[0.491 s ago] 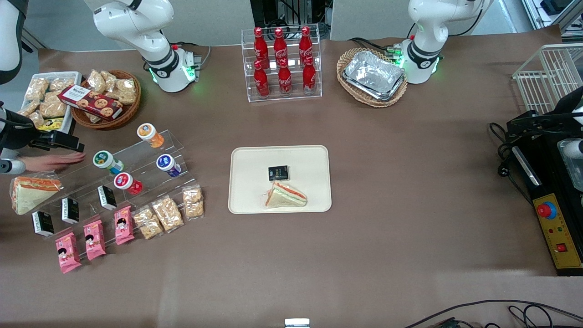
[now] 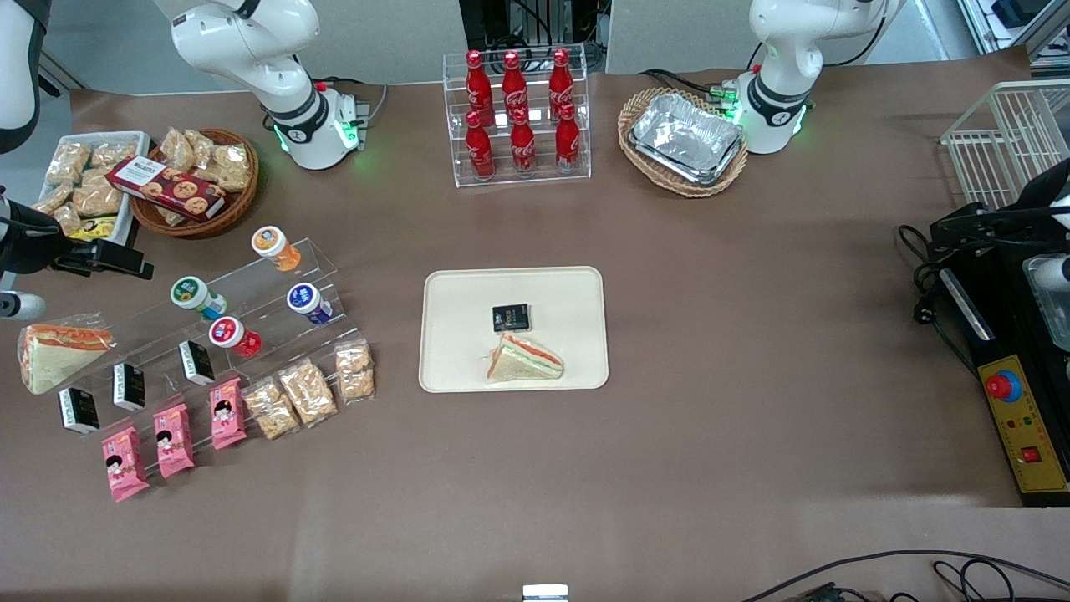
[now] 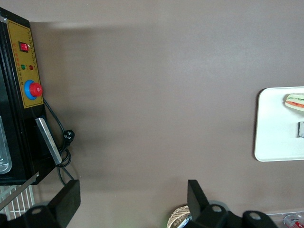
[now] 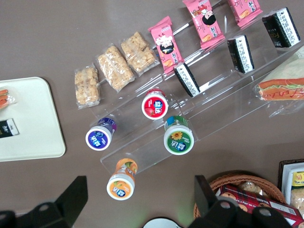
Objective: Place green gum on tray
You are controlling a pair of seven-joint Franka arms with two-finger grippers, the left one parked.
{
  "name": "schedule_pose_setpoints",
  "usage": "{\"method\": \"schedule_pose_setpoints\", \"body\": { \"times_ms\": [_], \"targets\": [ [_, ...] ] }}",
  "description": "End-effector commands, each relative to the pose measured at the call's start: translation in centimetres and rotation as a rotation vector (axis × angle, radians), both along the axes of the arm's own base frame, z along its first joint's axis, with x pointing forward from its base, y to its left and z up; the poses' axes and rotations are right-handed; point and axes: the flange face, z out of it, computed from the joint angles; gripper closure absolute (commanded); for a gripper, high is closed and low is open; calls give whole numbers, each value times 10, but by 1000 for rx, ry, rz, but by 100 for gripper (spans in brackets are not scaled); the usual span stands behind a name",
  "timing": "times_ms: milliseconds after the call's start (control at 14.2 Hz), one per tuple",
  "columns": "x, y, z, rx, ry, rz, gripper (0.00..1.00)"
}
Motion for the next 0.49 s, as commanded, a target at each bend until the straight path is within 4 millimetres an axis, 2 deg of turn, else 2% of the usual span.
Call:
{"method": "schedule_pose_setpoints", "body": {
  "times_ms": [0, 421],
  "targets": [
    [0, -10, 6, 5, 4, 25, 0],
    [-15, -9, 21, 18, -9, 24, 0]
  ]
}}
